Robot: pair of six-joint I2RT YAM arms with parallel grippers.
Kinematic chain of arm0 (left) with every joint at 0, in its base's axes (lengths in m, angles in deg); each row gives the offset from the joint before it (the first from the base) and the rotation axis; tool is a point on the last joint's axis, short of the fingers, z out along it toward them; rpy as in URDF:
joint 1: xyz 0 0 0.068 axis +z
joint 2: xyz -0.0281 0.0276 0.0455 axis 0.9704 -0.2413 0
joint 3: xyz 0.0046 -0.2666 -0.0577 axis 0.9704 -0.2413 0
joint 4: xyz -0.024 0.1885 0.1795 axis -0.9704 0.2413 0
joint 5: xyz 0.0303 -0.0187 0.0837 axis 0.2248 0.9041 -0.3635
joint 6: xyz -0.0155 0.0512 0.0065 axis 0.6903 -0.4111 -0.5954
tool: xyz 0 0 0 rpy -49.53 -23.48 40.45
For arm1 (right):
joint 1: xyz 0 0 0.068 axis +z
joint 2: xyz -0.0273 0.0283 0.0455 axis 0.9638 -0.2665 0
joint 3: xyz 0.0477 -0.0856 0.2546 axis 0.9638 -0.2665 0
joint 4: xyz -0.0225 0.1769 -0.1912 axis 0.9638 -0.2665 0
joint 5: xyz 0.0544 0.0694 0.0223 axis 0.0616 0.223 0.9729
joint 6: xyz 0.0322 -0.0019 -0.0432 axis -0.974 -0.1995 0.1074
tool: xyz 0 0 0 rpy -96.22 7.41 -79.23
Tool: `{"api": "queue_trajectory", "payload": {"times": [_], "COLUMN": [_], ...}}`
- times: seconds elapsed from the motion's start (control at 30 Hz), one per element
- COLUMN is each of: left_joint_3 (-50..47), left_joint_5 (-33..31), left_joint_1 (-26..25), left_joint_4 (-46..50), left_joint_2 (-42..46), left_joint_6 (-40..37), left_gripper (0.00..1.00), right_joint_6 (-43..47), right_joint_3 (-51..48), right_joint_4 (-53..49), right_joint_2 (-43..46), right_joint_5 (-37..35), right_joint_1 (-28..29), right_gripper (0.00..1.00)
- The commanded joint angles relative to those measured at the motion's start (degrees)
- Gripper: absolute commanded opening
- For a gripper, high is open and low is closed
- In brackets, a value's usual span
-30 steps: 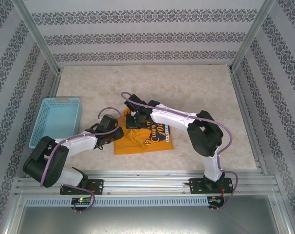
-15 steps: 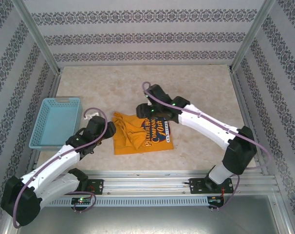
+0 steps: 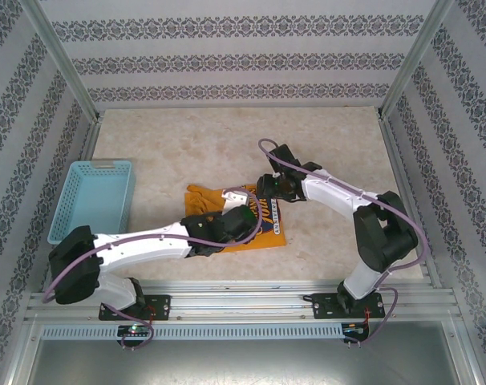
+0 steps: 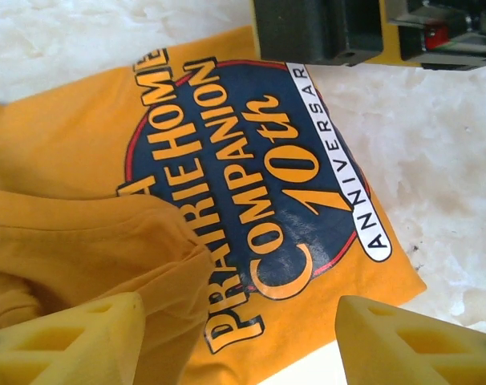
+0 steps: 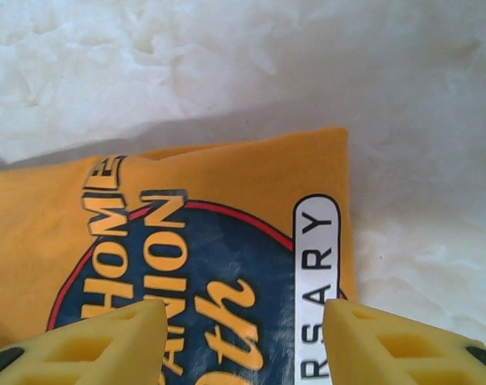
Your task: Fold the inside-out t-shirt
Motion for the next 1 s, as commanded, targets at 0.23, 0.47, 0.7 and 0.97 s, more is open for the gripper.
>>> {"api": "queue_trajectory", "payload": {"times": [0.23,0.47,0.7,0.97], "left_joint_3": [-3.6,-16.2,-21.2,-13.4], "left_joint_5": [-5.5,-11.7,-17.3,-8.1], "left_joint_1": [5.7,7.1,8.3,8.7], "left_joint_4": [8.2,22.2,24.8,6.6], "left_joint_2": [-3.8,10.4,26.9,19.3], "left_joint_6": [11.6,26.0,21.6,8.8], "left_gripper": [0.52,0.37,0.37,0.49], "right_joint_6": [-1.6,-2.0,1.0,3.8], "right_joint_3": [-2.8,-3.7,-3.7,3.7], "right_joint_4": [6.2,3.1,2.5,1.3], "right_joint_2": [-6.7,-7.0,-0.7,-3.0], "right_joint_5": [0.9,-4.5,-4.7,-4.8], "right_joint_1": [-1.1,-1.9,-0.9,1.5], "right_gripper": [0.49,0.44,0.50,0.54]}}
